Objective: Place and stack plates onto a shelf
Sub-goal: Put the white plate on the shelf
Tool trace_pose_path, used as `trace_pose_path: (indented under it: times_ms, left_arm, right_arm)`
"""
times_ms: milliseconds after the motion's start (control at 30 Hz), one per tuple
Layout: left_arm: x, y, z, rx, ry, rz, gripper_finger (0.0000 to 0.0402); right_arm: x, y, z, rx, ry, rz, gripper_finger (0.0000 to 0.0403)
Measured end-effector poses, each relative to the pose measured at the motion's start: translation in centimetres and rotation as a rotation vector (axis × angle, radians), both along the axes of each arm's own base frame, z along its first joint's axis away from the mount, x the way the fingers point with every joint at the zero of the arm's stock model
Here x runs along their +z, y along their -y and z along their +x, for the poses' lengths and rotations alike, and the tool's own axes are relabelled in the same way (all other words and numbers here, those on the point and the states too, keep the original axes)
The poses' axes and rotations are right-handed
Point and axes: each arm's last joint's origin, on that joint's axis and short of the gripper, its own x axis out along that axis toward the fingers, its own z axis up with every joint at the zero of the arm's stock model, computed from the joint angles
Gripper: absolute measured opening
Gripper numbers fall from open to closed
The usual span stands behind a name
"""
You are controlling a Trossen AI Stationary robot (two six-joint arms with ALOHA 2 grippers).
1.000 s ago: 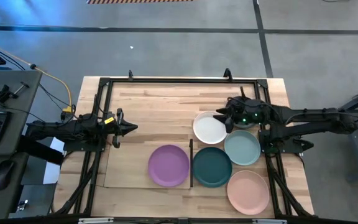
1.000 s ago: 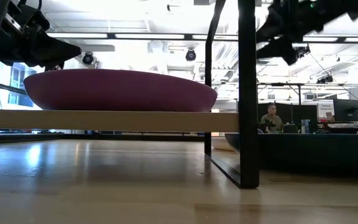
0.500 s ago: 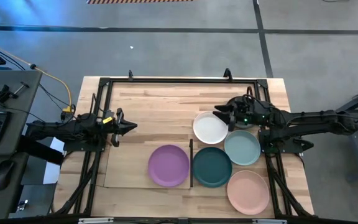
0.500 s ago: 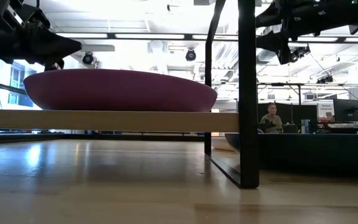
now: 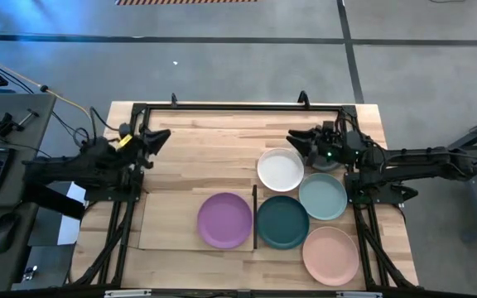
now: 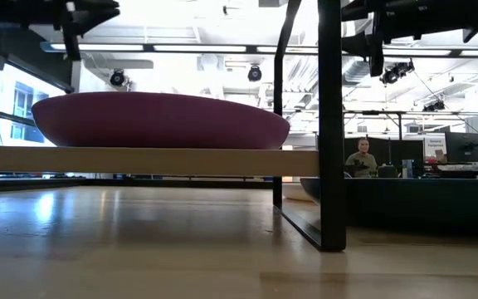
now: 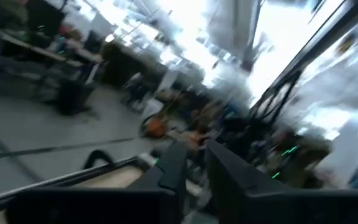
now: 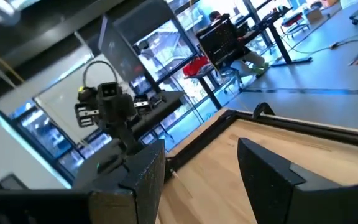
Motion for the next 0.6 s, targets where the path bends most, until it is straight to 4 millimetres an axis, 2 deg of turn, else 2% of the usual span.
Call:
trace_pose_path:
  times_ms: [200, 333, 500, 600]
  left_arm:
    - [3.9, -0.9, 1.7, 0.097, -0.228, 0.036, 0.0120]
    - [5.6, -1.0, 2.3, 0.021, -0.221, 0.045, 0.0148]
    - [5.9, -0.7, 2.1, -0.103, -0.171, 0.017, 0.0158]
    - [5.7, -0.6, 1.9, -0.111, -0.177, -0.001, 0.0157]
  right_arm:
    - [0.0, 0.3, 0.0, -0.013, 0.011, 0.038, 0.0183]
    - [-0.1, 0.2, 0.0, 0.009, -0.008, 0.004, 0.0183]
    - [-0.3, 0.2, 0.0, 0.024, -0.040, 0.010, 0.0183]
    - [0.2, 0.3, 0.3, 0.022, -0.206, 0.097, 0.0183]
